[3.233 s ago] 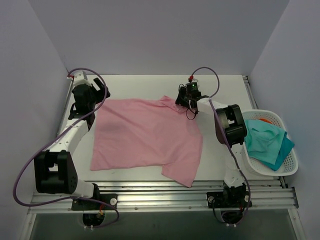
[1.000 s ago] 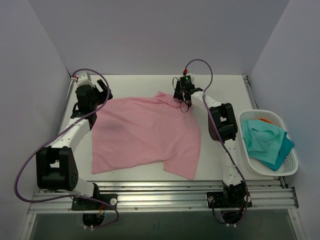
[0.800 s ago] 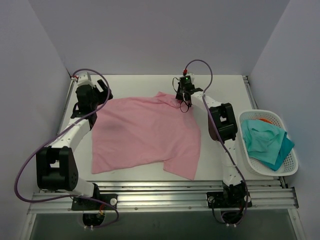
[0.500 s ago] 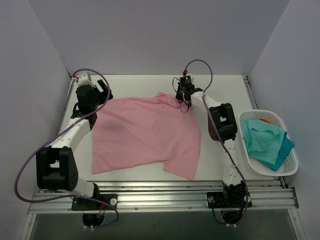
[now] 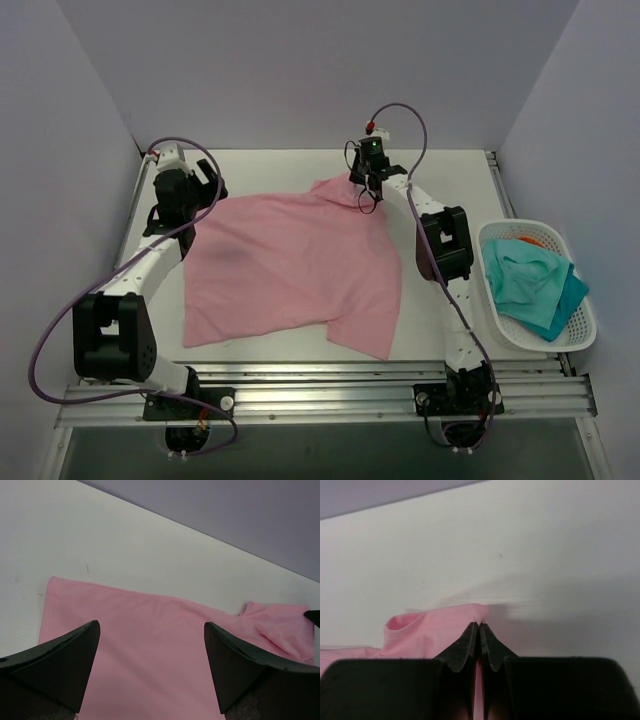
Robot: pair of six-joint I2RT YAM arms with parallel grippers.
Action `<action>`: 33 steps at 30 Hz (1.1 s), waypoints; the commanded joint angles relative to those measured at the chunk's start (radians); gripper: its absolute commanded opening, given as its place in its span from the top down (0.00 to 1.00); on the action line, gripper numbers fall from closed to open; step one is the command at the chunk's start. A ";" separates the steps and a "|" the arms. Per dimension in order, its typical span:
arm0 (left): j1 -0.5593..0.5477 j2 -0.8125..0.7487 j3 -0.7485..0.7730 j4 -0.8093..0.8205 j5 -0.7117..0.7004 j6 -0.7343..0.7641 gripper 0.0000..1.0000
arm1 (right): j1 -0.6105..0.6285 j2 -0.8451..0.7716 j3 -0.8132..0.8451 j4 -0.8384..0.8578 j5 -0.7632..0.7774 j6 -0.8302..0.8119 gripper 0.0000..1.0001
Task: Fold and stack the t-shirts
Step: Flatten the tshirt out
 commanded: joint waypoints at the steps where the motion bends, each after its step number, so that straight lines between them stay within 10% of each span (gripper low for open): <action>1: -0.005 0.005 0.027 0.039 -0.003 0.019 0.06 | -0.006 0.033 0.092 0.023 0.034 -0.021 1.00; 13: -0.017 0.031 0.047 0.028 -0.023 0.042 0.06 | -0.046 0.231 0.198 0.297 0.092 0.002 0.96; 18: -0.020 0.043 0.056 0.018 -0.028 0.052 0.06 | -0.052 0.291 0.230 0.491 0.080 0.029 0.66; 19: -0.022 0.044 0.059 0.015 -0.028 0.053 0.06 | -0.053 0.294 0.233 0.524 0.093 0.037 0.55; 20: -0.025 0.043 0.059 0.012 -0.029 0.053 0.06 | -0.053 0.294 0.235 0.537 0.100 0.041 0.19; 22: -0.028 0.040 0.059 0.010 -0.029 0.055 0.06 | -0.055 0.288 0.238 0.575 0.118 0.034 0.01; 28: -0.031 0.025 0.065 -0.001 -0.024 0.058 0.06 | -0.055 0.211 0.244 0.609 0.170 -0.055 0.00; 33: -0.031 -0.026 0.064 -0.030 -0.032 0.041 0.06 | -0.049 -0.127 -0.119 0.656 0.259 -0.054 0.00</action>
